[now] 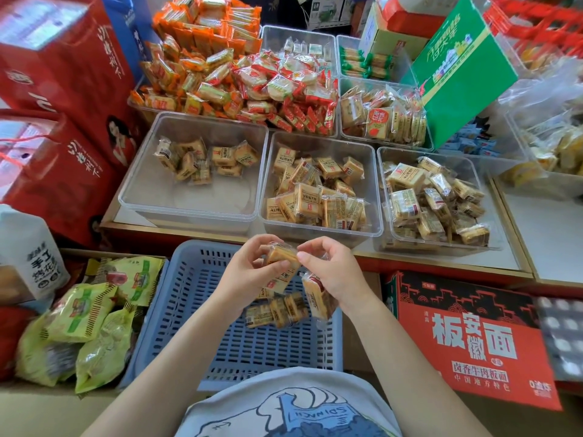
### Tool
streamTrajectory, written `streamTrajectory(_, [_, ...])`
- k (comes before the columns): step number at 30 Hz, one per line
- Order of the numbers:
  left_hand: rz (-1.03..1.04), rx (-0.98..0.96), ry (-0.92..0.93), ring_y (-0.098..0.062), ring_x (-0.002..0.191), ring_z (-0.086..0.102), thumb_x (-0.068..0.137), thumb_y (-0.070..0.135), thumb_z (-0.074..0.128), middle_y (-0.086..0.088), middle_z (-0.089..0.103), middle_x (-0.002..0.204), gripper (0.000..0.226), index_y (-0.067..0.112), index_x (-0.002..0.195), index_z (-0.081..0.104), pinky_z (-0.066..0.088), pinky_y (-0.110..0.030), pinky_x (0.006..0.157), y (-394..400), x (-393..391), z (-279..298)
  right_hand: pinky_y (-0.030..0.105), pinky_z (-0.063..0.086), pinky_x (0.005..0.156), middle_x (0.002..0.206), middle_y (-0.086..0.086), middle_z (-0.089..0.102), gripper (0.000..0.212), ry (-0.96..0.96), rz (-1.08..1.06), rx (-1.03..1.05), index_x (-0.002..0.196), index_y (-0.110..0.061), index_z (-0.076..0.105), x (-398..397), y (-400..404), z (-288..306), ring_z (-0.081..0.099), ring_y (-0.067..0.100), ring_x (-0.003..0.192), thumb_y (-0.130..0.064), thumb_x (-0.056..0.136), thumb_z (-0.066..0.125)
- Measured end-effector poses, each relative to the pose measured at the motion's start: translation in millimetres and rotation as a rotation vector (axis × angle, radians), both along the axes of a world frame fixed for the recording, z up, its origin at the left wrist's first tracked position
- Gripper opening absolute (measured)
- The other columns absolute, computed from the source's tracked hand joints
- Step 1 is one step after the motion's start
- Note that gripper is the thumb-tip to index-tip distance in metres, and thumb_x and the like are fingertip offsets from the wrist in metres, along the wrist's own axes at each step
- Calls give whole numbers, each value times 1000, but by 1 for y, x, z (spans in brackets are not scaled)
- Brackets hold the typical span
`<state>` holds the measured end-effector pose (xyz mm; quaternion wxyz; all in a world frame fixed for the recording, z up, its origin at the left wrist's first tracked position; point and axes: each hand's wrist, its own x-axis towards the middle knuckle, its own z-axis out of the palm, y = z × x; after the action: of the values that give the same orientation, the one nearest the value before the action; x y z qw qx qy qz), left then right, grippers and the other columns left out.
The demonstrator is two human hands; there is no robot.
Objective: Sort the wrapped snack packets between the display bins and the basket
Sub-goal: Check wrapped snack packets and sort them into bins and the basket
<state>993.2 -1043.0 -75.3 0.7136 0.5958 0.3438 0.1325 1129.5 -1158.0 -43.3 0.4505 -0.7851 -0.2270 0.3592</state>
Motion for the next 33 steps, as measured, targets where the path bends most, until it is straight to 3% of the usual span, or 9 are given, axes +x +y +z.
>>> streamTrajectory(4, [-3, -37, 1, -27, 96, 74, 83, 21, 81, -7, 75, 106, 34, 24, 113, 64, 61, -41, 75, 0, 0, 0, 18, 50, 70, 88, -3, 70, 5, -26, -34, 7, 92, -18, 71, 1, 2, -3, 64, 9, 83, -16, 95, 68])
streamTrajectory(8, [-23, -114, 12, -26, 95, 73, 79, 42, 75, -11, 76, 103, 37, 19, 107, 66, 58, -51, 85, -1, 5, 9, 16, 53, 66, 84, -4, 70, 7, -23, -68, 105, 92, -19, 70, 5, 0, -1, 61, -1, 71, -15, 97, 67])
streamTrajectory(12, [58, -136, -3, -26, 87, 71, 89, 18, 75, -12, 75, 93, 12, 10, 94, 69, 58, -45, 80, -1, 7, 11, 22, 55, 69, 82, -5, 69, 9, -29, -45, 126, 91, -20, 69, 5, -1, -2, 63, 4, 72, -13, 97, 66])
streamTrajectory(15, [82, -133, 25, -27, 85, 70, 87, 5, 76, -11, 74, 88, 5, 6, 87, 71, 58, -42, 79, -1, 9, 9, 16, 51, 69, 84, -3, 68, 10, -86, 6, 119, 91, -17, 68, 6, -3, -5, 61, 2, 72, -9, 96, 65])
streamTrajectory(18, [93, 0, 92, -25, 82, 72, 82, 8, 82, -11, 77, 86, 8, 8, 83, 74, 61, -38, 79, -4, 11, 5, 12, 47, 68, 82, -6, 67, 13, -185, 62, 75, 90, -19, 67, 8, -6, -7, 59, 1, 72, -8, 96, 65])
streamTrajectory(21, [100, 71, 109, -31, 86, 74, 83, 13, 83, -9, 77, 83, 9, 11, 81, 74, 63, -41, 81, -5, 10, 4, 14, 50, 68, 81, -4, 70, 8, -118, 23, 78, 90, -17, 71, 11, -7, -8, 62, 0, 73, -11, 94, 68])
streamTrajectory(25, [114, 50, 75, -32, 85, 75, 85, 12, 81, -9, 78, 81, 5, 12, 82, 76, 63, -39, 78, -5, 10, 5, 26, 56, 75, 87, 0, 75, 7, 77, 24, 36, 90, -19, 76, 12, -10, -11, 69, 12, 82, -25, 91, 75])
streamTrajectory(29, [111, 40, 59, -25, 78, 76, 88, 13, 77, -9, 78, 79, 3, 11, 86, 78, 61, -26, 64, -3, 13, 10, 38, 58, 78, 81, 4, 75, 12, 22, 0, 50, 80, -15, 76, 14, -11, -7, 71, 27, 85, -22, 90, 77])
streamTrajectory(33, [129, 27, 54, -20, 81, 76, 91, 16, 75, -7, 78, 83, 4, 14, 91, 77, 60, -24, 65, -5, 14, 11, 39, 59, 77, 81, 6, 76, 13, 55, -23, 57, 79, -16, 76, 12, -10, -3, 72, 28, 84, -21, 91, 76])
